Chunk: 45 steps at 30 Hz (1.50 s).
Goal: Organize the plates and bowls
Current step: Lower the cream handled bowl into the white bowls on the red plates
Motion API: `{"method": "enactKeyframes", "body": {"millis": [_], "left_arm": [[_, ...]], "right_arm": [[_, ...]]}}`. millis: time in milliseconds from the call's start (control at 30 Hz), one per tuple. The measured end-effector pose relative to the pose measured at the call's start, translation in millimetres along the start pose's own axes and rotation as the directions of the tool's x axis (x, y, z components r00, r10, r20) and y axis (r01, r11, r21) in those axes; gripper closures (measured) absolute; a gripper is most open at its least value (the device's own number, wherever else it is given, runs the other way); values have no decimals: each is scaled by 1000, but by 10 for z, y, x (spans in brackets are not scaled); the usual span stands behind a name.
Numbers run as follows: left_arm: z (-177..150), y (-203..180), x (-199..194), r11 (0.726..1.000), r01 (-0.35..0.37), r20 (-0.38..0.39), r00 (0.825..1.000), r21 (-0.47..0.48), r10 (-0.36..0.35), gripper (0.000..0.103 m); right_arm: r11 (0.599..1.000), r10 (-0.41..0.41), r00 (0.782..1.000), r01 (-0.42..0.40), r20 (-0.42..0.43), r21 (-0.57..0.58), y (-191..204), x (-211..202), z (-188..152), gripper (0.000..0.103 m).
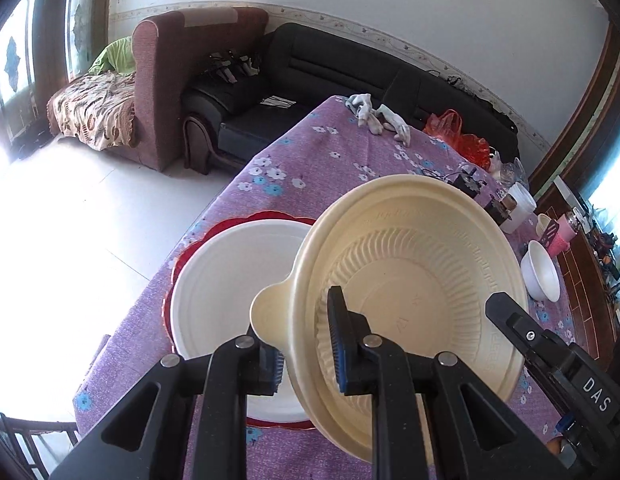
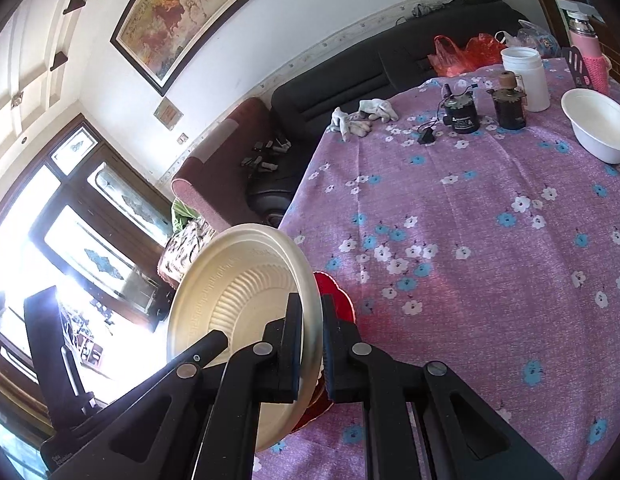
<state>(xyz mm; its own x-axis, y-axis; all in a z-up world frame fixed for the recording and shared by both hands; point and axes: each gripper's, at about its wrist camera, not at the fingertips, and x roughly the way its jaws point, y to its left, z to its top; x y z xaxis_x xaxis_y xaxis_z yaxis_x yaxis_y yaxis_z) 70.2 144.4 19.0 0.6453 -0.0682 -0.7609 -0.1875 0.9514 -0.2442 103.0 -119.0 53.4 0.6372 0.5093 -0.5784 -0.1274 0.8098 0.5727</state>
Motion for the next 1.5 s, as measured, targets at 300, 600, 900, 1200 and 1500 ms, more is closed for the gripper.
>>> {"method": "enactKeyframes", "body": {"millis": [300, 600, 900, 1200, 1500], "left_arm": [[48, 295, 71, 999, -31, -8, 999, -32, 31, 85], [107, 392, 246, 997, -63, -28, 998, -43, 61, 84], [132, 418, 435, 995, -104, -51, 993, -12, 103, 81], [135, 379, 385, 991, -119, -71, 990, 69, 124, 70], [62, 312, 266, 969, -143, -97, 981, 203, 165, 65]], "right_arm": [[1000, 11, 999, -12, -37, -21, 213, 315, -64, 93], [1000, 4, 998, -6, -69, -24, 237, 572, -60, 93], [1000, -3, 994, 1, -105, -18, 172, 819, -106, 93], [999, -4, 994, 0, -110, -41, 217, 894, -92, 93], [999, 9, 995, -13, -101, -37, 251, 842, -92, 93]]}}
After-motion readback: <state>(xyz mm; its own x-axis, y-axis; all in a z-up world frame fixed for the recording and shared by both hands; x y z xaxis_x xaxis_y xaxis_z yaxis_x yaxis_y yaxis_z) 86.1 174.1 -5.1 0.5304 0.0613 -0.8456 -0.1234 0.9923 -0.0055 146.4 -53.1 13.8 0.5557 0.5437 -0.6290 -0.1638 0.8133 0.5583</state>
